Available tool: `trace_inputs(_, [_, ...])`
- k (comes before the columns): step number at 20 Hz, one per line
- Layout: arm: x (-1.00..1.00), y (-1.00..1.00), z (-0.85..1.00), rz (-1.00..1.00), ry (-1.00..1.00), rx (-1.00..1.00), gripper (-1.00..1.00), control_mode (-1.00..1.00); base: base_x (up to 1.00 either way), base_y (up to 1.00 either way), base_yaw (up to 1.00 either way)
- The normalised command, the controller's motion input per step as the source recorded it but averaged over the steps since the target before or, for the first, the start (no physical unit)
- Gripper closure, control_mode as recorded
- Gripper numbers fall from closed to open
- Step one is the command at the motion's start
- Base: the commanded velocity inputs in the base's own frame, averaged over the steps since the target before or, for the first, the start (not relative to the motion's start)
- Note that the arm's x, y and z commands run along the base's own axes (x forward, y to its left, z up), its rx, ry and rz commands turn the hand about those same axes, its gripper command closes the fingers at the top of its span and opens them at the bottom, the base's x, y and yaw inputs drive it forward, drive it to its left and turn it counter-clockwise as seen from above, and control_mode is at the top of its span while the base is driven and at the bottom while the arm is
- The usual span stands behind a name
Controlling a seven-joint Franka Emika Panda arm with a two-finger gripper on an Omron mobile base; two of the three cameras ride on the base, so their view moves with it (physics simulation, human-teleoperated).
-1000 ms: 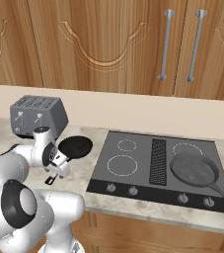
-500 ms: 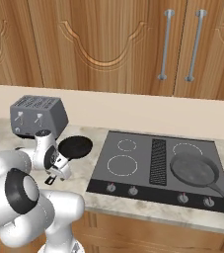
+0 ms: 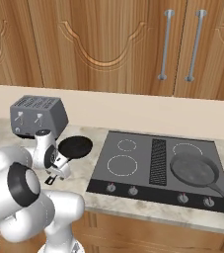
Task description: Place both pans onto different burners. Then place the onion and the steak on different pans.
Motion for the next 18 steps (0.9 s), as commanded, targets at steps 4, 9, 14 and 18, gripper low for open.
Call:
trace_inputs(4, [0.01,0.01,-0.08,0.0,0.0,0.0,1.0,-1.0,0.0,0.0,0.0])
trace_inputs(9, [0.0,0.0,0.0,0.0,0.0,0.0,1.0,-1.0,0.0,0.0,0.0])
trace_inputs(14, [0.0,0.0,0.01,0.0,-0.01,0.0,1.0,-1.0,0.0,0.0,0.0])
trace_inputs(18, [-0.05,-0.1,0.31,0.0,-0.03,0.0,1.0,-1.0,0.0,0.0,0.0])
